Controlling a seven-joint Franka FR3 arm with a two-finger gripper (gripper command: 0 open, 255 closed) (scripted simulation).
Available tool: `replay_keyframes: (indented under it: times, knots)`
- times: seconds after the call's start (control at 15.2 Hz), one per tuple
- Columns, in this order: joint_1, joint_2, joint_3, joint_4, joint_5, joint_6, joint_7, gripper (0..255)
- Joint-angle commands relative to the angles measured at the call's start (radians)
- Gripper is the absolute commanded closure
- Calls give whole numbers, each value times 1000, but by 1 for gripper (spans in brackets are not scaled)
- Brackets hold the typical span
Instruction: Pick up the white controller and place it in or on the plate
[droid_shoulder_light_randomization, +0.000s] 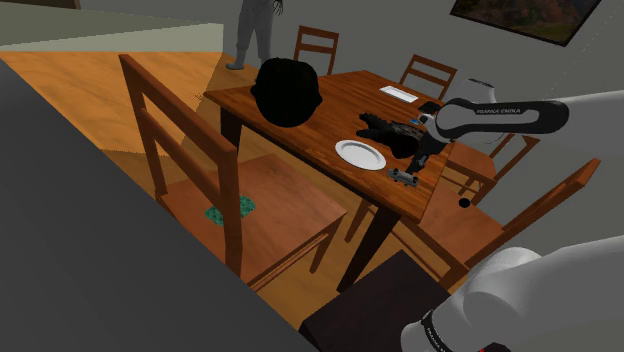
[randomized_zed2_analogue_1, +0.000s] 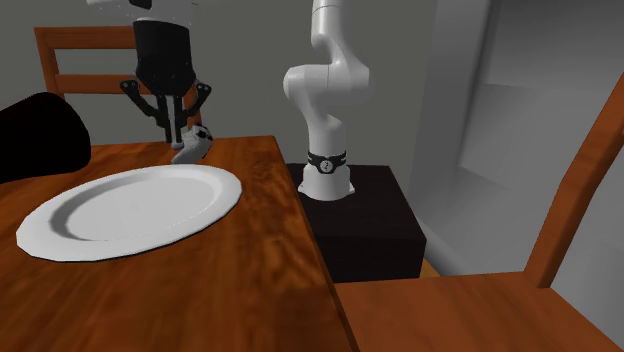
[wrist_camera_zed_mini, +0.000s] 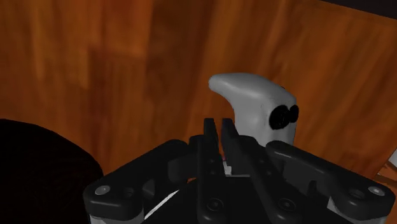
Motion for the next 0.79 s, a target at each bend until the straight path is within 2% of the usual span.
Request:
replay_keyframes:
  times: [0.0, 0.26, 0.33, 0.46, 0.53, 0.73]
  knots:
    - [-1, 1, -2, -1, -1, -6, -2, 255]
    - [0, 3, -2, 0, 0, -5, -2, 255]
    - [0, 3, -2, 0, 0, -5, -2, 0]
    - [77, 173, -69, 229, 207, -315, -34, 0]
    - [100, 281, -110, 352, 312, -472, -54, 0]
    - [94, 285, -103, 329, 319, -453, -55, 0]
